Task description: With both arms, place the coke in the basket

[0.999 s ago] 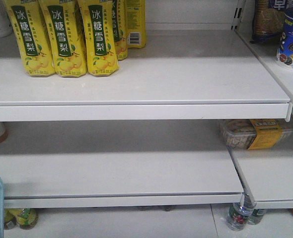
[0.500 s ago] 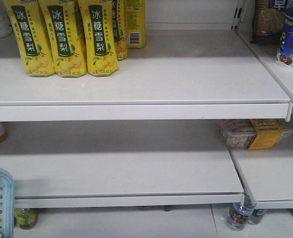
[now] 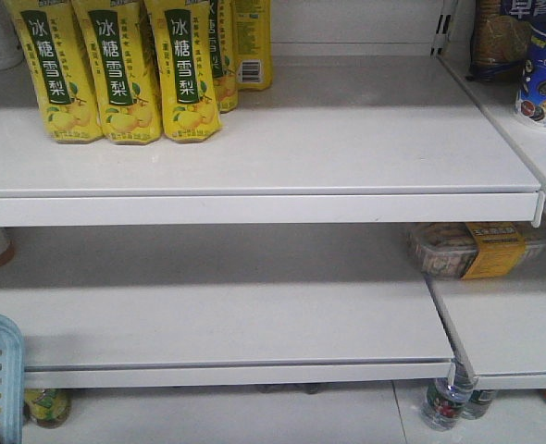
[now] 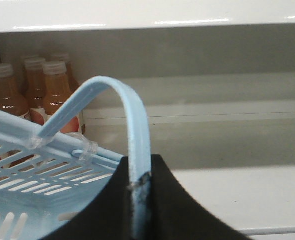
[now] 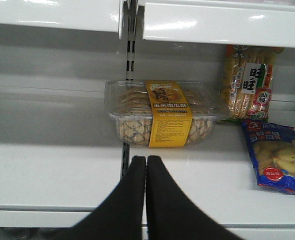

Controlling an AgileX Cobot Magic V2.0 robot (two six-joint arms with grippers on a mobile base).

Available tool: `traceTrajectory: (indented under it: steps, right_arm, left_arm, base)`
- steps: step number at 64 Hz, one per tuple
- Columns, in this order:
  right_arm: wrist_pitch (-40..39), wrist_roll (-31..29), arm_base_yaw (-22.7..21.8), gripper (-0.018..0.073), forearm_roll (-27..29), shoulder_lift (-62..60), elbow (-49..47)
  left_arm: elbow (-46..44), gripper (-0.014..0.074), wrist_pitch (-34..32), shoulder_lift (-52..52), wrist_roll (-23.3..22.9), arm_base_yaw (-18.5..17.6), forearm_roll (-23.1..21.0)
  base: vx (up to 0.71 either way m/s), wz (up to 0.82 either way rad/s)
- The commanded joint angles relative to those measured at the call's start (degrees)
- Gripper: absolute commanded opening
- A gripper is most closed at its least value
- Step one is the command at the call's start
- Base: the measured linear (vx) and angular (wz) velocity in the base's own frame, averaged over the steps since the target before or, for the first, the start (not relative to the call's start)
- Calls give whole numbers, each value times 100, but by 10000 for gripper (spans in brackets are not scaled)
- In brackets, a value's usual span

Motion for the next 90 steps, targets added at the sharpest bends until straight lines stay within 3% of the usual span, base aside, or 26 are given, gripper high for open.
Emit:
traceTrajectory:
  steps: [1,22,30,43,51,75,90]
  right_arm:
    - [-379,-47,10,-10,42,53,-159]
    - [-391,-47,10,-10,42,53,-159]
    - [-433,63,44,-10,-215,22,-73]
    - [-456,1896,507,-10,-1788,-303,-73]
    - [-503,2588,767,-10,-2332,-379,-45]
    - [-2200,2853,875,-10,-2112,-1106,1181]
    - [-2085,2910,875,-10,-2118,-1086,1189]
  left_arm:
    - [-43,-6,-929,-127,131,-27,175]
    - [-43,-6,-929,-127,131,-27,175]
    - [-43,-6,-929,-122,131,-27,175]
    - [-43,-6,-929,-122,131,-27,175]
    - [-43,-6,-929,-122,131,-27,175]
    - [-43,-6,-929,-122,131,-27,175]
    - [-43,-6,-929,-122,131,-27,175]
  base:
    - [0,0]
    - [0,0]
    - [0,0]
    - [0,0]
    - [0,0]
    - [0,0]
    - [0,0]
